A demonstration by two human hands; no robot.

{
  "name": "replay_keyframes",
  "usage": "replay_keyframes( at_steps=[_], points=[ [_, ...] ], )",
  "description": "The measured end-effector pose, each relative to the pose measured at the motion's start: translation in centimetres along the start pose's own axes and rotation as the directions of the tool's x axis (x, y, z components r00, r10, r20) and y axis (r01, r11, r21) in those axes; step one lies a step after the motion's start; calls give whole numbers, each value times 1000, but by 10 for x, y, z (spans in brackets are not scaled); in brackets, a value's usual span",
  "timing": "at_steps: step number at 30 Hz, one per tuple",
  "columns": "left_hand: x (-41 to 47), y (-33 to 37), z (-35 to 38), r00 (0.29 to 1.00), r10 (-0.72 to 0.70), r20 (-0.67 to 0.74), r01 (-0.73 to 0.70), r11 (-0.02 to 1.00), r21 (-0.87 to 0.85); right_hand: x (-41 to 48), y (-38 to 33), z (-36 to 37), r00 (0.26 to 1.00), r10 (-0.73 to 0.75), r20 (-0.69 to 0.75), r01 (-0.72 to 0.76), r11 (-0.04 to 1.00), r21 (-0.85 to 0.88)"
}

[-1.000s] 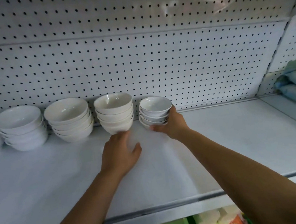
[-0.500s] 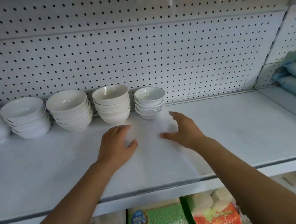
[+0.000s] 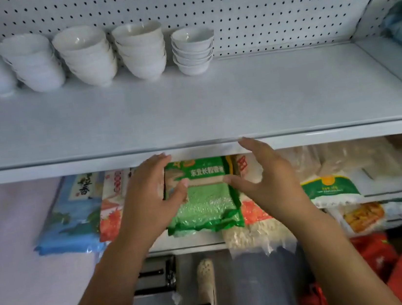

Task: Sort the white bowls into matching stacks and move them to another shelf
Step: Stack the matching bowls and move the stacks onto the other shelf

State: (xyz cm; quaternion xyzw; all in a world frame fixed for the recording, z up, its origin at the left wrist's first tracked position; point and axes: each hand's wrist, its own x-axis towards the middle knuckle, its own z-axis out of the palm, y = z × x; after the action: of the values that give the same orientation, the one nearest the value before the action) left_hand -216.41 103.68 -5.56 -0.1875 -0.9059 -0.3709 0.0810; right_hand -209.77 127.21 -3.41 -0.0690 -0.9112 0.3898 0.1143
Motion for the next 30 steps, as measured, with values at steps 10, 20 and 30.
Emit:
replay_keyframes(
  at_steps=[10,20,30],
  points=[
    [-185,-42,-42,936,-348,45,342,933,113,-92,-18,95,879,-47,474,61,998,-14],
    [-369,-62,-109,597,-776,-204,801,590,102,-179,-80,210,471,-160,868,314,949,4],
    [-622,-28,-189,148,-895,-421,960,232,-155,-370,-216,321,61,-333,941,523,814,254]
  ],
)
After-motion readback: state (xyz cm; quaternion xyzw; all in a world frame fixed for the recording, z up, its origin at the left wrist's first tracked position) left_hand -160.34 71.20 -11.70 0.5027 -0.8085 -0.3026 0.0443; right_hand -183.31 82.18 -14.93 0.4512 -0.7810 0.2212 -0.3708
